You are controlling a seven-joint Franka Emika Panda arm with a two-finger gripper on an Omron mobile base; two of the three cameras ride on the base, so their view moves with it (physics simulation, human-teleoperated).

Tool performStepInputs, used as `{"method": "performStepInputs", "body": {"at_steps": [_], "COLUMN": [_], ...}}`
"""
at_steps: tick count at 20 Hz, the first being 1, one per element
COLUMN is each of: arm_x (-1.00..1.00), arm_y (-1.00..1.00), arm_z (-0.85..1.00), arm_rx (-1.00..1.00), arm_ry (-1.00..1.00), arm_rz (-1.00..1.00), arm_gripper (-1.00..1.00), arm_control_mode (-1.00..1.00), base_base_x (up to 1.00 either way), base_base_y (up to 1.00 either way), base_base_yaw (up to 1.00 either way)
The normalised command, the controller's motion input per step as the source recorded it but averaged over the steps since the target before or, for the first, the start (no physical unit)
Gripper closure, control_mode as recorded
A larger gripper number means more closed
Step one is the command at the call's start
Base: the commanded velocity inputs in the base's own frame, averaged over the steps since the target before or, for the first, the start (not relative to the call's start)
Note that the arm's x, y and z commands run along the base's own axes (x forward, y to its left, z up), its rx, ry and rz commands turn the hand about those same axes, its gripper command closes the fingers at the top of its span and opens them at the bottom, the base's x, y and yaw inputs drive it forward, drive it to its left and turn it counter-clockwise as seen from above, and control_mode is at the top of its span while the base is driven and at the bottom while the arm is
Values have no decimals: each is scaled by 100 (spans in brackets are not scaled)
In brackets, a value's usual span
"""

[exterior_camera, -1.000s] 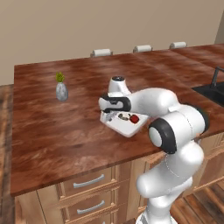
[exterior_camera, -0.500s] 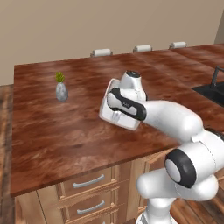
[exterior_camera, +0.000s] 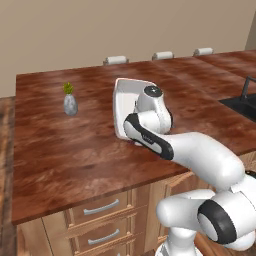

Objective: Take the bell pepper and mushroom out of the freezer and place them in the tupperware container on the counter. Then put the tupperware containing the vegetables back in the freezer.

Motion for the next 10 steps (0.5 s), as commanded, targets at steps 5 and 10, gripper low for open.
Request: {"method": "performStepInputs", "body": {"at_steps": [5,10], "arm_x": [-9,-38], "arm_y": [-17,-32], "arm_z": [94,88], "arm_rx": [-19,-8], "arm_ry": [-1,0], "arm_rz": [15,12], "arm_gripper": [100,100], "arm_control_mode": [-100,-100], "base_base_x": [0,0], "base_base_y": [0,0], "base_base_yaw": [0,0]}}
